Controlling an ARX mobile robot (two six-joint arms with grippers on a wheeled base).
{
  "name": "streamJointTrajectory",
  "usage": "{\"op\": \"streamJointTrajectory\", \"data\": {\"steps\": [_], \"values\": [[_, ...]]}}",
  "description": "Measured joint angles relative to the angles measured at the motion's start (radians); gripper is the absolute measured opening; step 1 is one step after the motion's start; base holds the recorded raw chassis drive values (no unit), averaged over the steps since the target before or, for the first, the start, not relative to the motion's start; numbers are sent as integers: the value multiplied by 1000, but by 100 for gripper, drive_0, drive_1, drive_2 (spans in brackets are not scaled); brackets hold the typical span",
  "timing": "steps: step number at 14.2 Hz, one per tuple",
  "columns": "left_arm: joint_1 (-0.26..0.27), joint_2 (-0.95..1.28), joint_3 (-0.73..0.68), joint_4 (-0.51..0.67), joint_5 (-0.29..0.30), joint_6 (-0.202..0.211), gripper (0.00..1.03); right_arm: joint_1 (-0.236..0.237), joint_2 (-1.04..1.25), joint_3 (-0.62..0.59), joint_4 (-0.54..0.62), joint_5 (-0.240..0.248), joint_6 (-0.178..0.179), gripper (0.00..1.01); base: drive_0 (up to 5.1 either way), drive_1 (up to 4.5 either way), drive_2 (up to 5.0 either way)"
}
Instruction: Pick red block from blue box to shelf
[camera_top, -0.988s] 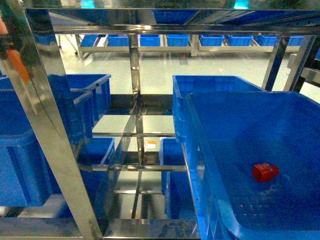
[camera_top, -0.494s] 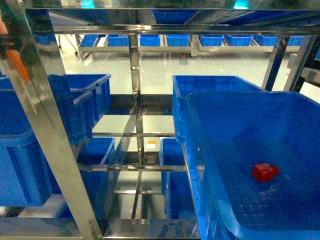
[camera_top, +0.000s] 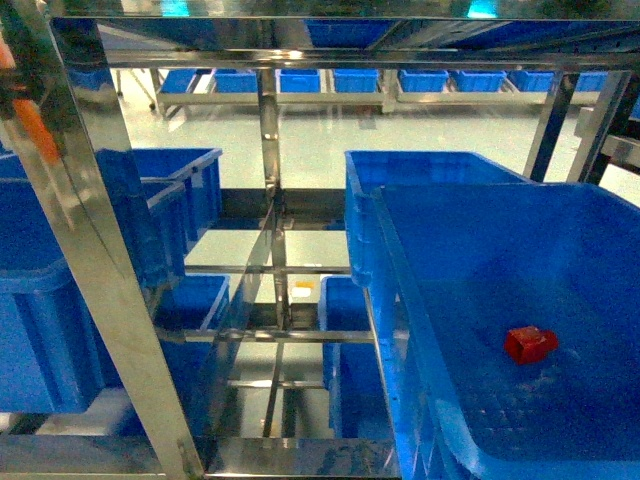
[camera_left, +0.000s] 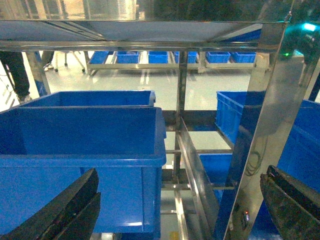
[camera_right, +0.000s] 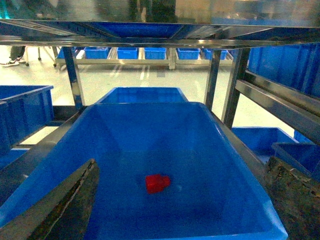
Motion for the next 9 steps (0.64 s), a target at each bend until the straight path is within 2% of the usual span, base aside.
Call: {"op": "streamJointTrajectory", "data": {"steps": [9], "values": [[0,0,0,0,0,0,98,0,0,0,0,0,0,98,0,0,0]]}}
